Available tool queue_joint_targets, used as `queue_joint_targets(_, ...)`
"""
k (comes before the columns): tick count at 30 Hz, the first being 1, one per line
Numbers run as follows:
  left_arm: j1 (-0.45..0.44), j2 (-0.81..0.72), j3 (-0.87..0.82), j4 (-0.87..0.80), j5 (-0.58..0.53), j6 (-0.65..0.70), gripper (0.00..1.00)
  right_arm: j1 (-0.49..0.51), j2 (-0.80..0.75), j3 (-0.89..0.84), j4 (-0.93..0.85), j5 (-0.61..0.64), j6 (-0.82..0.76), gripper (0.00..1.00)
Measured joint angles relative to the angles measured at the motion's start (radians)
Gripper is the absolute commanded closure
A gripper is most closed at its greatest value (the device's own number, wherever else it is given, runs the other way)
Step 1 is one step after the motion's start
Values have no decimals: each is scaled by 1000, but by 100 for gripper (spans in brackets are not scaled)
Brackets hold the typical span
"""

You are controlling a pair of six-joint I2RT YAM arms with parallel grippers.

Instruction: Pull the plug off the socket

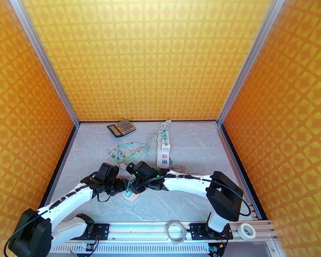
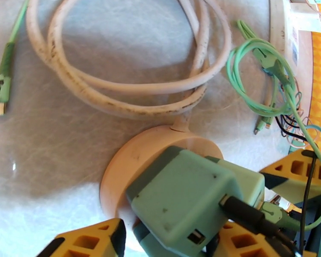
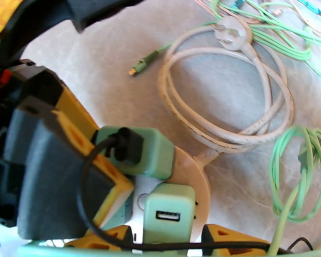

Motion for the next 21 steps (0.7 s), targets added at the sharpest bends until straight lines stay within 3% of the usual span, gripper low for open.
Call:
queue_joint_targets(8, 16, -60, 37, -100, -42, 15, 35, 1, -35, -40, 79, -54, 27, 49)
queue_joint_targets(21, 22, -177, -17, -142, -31, 5, 41, 1, -37, -42, 94, -45, 31, 50)
